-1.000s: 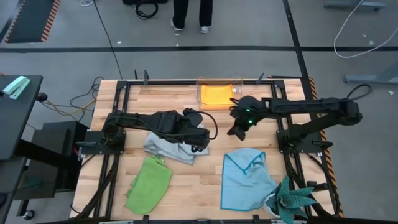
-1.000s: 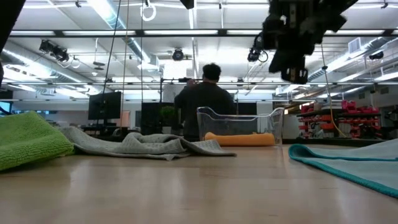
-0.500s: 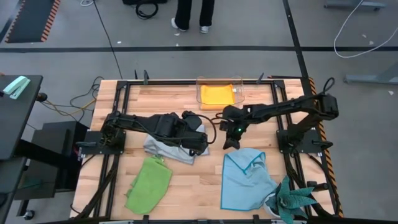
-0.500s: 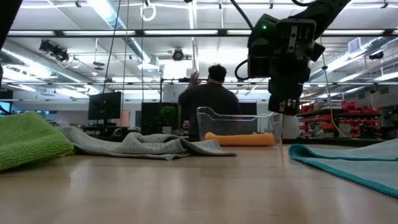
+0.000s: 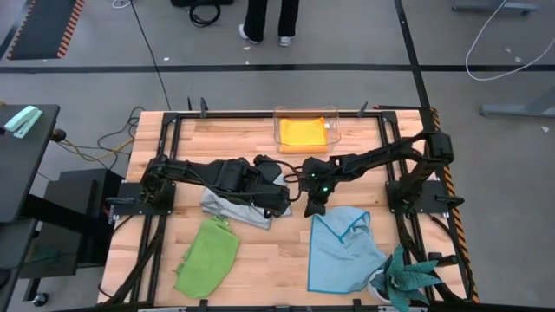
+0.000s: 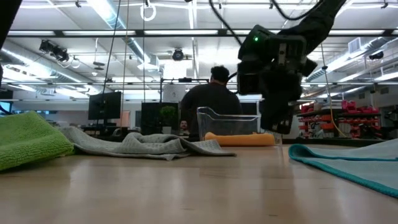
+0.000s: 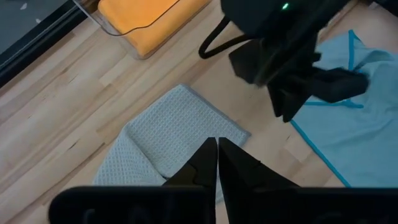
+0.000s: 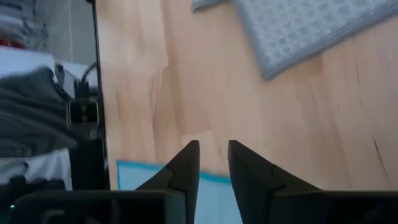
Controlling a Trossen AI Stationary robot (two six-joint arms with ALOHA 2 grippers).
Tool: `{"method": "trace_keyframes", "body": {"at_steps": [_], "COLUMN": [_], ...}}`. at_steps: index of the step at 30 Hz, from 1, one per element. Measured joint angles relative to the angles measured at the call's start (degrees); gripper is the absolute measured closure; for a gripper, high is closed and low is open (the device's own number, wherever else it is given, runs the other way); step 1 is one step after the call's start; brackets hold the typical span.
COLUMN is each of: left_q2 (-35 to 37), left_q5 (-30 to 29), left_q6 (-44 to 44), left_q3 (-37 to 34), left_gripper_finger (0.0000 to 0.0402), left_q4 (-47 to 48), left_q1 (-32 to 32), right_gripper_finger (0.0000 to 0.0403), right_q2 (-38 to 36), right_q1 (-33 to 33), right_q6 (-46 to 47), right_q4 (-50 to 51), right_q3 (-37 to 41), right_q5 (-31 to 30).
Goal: Fold microfiber towels
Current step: Fold the gray microfiber cloth
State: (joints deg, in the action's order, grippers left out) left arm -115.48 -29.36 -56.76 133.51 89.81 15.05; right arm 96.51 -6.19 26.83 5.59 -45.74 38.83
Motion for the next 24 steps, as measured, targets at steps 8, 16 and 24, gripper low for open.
{"method": "trace_keyframes", "body": {"at_steps": [8, 16, 24], "left_q2": [0.0, 0.0, 0.0], "left_q5": [0.0, 0.0, 0.0], "left_q6": [-0.1, 0.2, 0.5], "left_q3": [0.0, 0.0, 0.0], "left_gripper_finger": [0.0384, 0.0373, 0.0388], "left_q4": [-0.7, -2.2, -2.2], "left_q1": [0.0, 0.0, 0.0], "right_gripper_finger": [0.0279, 0.0277, 0.0276], "right_q2": [6.1, 6.8, 7.1], "right_q1": [-2.4, -3.8, 1.2], "right_q6": [9.9, 16.1, 20.9], "right_q4": [-11.0, -11.3, -12.9], "right_q3": [0.0, 0.0, 0.0], "right_q5": [-1.2, -8.6, -12.3]}}
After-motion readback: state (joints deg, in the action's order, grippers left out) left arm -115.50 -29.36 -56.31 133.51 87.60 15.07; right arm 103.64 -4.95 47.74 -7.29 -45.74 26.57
